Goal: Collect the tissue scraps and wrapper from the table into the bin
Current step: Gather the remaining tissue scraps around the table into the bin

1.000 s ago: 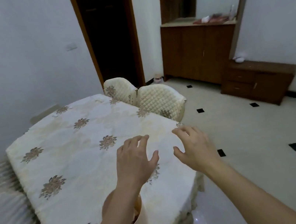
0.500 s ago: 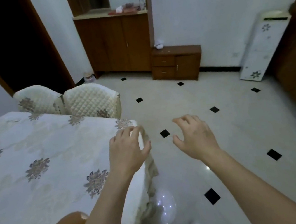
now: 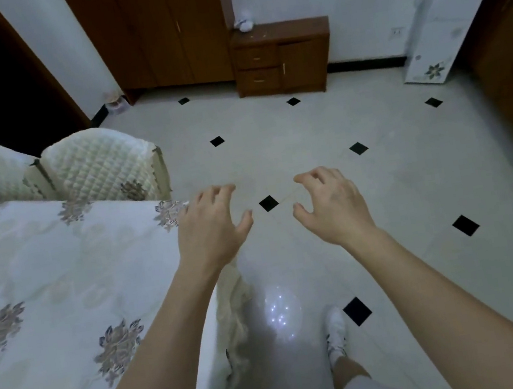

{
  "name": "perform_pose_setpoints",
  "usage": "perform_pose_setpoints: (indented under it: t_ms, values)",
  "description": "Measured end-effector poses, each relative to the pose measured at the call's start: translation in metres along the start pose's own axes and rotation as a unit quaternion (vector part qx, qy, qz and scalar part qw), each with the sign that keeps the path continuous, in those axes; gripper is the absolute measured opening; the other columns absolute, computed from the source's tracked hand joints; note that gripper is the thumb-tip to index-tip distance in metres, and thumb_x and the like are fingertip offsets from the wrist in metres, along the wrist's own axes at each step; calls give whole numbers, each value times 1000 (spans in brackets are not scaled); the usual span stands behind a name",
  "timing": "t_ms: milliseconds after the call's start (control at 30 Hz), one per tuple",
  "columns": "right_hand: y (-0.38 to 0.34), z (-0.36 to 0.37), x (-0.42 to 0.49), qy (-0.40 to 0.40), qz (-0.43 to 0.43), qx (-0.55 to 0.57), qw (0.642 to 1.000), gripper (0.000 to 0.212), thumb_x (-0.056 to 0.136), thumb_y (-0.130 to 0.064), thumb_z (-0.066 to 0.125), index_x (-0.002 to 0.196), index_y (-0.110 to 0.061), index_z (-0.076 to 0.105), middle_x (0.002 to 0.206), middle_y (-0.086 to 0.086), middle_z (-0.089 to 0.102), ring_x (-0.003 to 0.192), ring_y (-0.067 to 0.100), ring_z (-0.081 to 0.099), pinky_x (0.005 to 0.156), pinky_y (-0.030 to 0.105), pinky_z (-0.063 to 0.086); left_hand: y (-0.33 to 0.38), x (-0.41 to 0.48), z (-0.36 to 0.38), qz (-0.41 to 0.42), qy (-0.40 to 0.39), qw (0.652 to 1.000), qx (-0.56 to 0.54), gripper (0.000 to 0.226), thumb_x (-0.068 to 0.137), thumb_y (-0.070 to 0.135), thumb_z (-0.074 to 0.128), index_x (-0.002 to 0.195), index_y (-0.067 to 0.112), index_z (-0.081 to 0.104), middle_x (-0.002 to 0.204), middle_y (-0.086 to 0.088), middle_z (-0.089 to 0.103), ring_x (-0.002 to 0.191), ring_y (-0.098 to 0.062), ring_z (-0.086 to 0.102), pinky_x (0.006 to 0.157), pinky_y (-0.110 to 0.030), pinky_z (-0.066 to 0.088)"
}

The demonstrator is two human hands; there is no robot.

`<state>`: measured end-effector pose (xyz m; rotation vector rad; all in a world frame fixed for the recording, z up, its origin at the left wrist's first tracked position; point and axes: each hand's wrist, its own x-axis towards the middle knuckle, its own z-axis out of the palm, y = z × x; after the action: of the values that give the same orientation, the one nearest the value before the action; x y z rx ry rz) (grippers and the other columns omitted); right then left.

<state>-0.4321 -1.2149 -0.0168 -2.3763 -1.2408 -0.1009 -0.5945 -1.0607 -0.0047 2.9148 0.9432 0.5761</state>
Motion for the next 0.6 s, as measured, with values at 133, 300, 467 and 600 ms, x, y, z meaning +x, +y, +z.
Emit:
perform_pose_setpoints:
  t_ms: [133,300,467,600]
  values:
    - [45,11,73,-7,-3,14,1000,44,85,-34,64,124,-15,62,116,7,62,111,29,55,84,41,45,13,72,37,-23,-5,1000,2,54,82,53,53,124,20,61,116,-4,66,108,-30,59,86,-43,50]
    - [89,12,156,-27,-20,22,999,44,83,-32,65,123,-15,63,113,8,62,110,30,55,83,41,45,27,154,71,-50,-14,999,6,55,83,55,49,125,20,59,118,-3,65,107,-29,59,85,-41,48]
    - [113,20,224,-47,-35,31,998,45,83,-33,65,124,-15,63,114,7,62,110,30,55,84,40,44,29,207,87,-81,5,996,22,50,82,50,57,121,20,63,112,-3,68,100,-29,61,77,-38,48]
    - [116,31,271,-60,-62,36,996,46,83,-34,64,125,-15,62,114,8,62,110,31,55,84,41,45,18,242,96,-96,-3,995,38,48,84,48,61,122,19,61,112,-4,68,100,-29,61,78,-38,48]
